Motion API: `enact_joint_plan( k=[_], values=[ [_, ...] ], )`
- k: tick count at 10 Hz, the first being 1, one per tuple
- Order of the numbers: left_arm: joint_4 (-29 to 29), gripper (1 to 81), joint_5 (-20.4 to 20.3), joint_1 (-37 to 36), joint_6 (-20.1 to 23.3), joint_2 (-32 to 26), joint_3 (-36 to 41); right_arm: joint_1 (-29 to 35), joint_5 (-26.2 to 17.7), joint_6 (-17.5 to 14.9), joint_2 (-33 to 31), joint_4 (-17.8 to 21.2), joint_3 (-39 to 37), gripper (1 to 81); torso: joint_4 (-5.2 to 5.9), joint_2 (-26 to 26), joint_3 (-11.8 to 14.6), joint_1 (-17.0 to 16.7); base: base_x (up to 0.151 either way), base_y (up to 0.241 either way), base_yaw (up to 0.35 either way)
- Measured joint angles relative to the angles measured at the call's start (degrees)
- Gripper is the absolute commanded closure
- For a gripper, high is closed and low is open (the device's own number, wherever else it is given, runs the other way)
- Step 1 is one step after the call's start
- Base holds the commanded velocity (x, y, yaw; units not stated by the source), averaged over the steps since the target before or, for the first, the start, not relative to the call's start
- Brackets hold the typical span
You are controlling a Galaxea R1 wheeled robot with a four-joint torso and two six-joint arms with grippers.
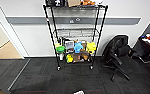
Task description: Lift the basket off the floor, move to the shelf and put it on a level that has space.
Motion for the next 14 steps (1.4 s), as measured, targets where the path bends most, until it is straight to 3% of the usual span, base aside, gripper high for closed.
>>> enact_joint_plan(
  k=[9,14],
  values=[
    [-6.97,1.0,0.00,3.72,-1.21,-0.66,0.41,-4.93,0.00,0.20,1.35,0.02,-0.62,1.0,0.00,-14.80,-0.61,9.18,0.000,0.000,0.000],
    [-6.95,1.0,-0.46,6.64,-1.12,1.62,-2.15,-7.16,0.35,0.18,1.19,0.00,-1.45,1.0,0.00,-23.67,-8.70,14.82,0.000,0.000,0.000]
  ],
)
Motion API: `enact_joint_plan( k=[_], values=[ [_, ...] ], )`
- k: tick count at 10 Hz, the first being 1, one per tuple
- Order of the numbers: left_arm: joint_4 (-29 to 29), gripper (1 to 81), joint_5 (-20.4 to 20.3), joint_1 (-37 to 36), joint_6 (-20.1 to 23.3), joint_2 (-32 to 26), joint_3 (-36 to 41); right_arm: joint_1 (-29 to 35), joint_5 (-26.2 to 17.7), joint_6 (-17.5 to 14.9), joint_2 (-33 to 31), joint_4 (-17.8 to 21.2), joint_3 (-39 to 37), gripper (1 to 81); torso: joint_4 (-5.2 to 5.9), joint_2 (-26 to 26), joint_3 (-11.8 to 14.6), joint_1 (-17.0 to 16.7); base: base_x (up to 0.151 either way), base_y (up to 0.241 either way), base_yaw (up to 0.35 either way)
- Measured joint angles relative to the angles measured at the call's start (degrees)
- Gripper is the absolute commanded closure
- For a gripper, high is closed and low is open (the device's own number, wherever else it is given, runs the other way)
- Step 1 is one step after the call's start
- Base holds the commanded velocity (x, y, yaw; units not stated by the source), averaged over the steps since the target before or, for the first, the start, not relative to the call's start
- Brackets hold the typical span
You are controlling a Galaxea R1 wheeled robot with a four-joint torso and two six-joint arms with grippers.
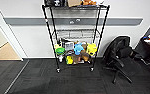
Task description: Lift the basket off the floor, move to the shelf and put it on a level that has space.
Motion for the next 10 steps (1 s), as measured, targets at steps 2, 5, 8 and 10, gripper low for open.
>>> enact_joint_plan(
  k=[2,5,8,10],
  values=[
    [0.00,1.0,-0.52,-0.20,0.00,0.76,-1.88,0.16,0.17,0.00,0.05,0.00,-0.04,1.0,0.00,-2.90,-1.03,1.88,0.000,0.000,0.000],
    [0.00,1.0,-0.61,-0.46,-0.06,2.33,-4.05,-0.17,0.09,0.01,0.05,0.02,-0.78,1.0,1.86,-7.58,-1.24,4.92,0.000,0.000,0.000],
    [0.00,1.0,-0.39,0.11,-0.06,3.45,-6.58,1.21,0.11,1.58,0.05,0.85,-2.68,1.0,5.59,-12.04,-1.24,7.48,0.000,0.000,0.000],
    [0.02,1.0,-0.13,0.27,-0.06,3.47,-7.19,1.89,-0.20,1.99,0.16,1.22,-3.28,1.0,5.74,-15.52,-1.24,9.68,0.000,0.000,0.000]
  ],
)
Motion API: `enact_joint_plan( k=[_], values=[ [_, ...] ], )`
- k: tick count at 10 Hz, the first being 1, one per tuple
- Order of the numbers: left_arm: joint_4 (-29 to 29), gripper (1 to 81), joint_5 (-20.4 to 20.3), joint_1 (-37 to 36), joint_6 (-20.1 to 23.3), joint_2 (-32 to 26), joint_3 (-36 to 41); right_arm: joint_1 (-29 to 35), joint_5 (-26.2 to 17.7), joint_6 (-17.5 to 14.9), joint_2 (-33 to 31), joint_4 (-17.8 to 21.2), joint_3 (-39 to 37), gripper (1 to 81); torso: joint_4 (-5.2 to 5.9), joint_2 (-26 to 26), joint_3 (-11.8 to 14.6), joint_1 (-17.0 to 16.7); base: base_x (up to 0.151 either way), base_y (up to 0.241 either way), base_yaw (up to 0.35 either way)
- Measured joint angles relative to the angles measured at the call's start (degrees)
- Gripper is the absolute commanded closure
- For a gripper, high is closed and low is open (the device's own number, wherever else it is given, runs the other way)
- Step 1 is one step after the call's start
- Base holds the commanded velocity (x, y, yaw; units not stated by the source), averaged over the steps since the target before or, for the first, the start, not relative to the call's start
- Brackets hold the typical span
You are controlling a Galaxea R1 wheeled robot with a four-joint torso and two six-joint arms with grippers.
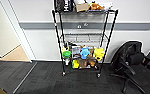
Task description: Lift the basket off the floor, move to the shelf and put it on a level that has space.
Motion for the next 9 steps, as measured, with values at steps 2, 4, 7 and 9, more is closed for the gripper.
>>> enact_joint_plan(
  k=[2,4,7,9],
  values=[
    [0.00,1.0,-0.32,-0.49,0.00,-0.05,0.00,2.27,-0.46,0.04,-0.33,0.07,-0.12,1.0,0.00,-3.35,-0.64,2.03,0.000,0.000,0.000],
    [0.00,1.0,-0.12,-0.29,0.00,-0.02,0.00,4.41,-0.79,0.09,-1.35,0.05,0.18,1.0,0.02,-6.54,-3.52,4.07,0.000,0.000,0.000],
    [0.00,1.0,0.07,-1.56,0.00,0.00,0.02,6.31,-2.27,0.15,-2.04,0.02,0.93,1.0,0.02,-12.46,-9.03,7.85,0.000,0.000,0.000],
    [-0.02,1.0,0.18,-3.08,-0.02,0.00,0.02,7.58,-2.27,0.20,-2.08,0.02,1.04,1.0,0.02,-16.35,-12.68,10.34,0.000,0.000,0.000]
  ],
)
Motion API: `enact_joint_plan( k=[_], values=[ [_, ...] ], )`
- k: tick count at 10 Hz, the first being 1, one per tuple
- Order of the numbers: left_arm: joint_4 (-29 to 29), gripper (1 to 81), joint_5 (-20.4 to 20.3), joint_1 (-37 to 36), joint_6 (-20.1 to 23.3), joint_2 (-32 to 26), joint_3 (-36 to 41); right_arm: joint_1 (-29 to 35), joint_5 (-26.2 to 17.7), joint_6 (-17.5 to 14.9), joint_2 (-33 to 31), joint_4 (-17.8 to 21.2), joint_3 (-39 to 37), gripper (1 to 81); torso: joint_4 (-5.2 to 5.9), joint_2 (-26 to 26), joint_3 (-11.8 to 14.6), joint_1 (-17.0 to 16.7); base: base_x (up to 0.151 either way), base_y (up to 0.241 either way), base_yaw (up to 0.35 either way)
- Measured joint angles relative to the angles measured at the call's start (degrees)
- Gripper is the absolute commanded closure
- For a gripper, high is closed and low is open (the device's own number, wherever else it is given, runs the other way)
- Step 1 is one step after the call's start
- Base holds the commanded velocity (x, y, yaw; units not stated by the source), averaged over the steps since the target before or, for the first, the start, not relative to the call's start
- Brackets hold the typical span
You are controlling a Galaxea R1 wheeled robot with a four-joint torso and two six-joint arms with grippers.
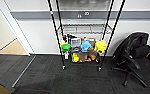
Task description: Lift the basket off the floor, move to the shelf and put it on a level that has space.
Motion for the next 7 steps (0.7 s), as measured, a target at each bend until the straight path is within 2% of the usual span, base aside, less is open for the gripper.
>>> enact_joint_plan(
  k=[4,7],
  values=[
    [-0.02,1.0,0.15,-3.02,0.00,0.48,0.04,3.47,-1.94,0.04,-0.23,0.02,0.09,1.0,0.00,-7.78,-7.28,4.98,0.000,0.000,0.000],
    [-0.05,1.0,1.57,-5.42,-0.02,0.65,0.04,5.05,-2.68,0.06,-0.23,0.05,0.23,1.0,0.00,-12.48,-8.55,8.02,0.000,0.000,0.000]
  ],
)
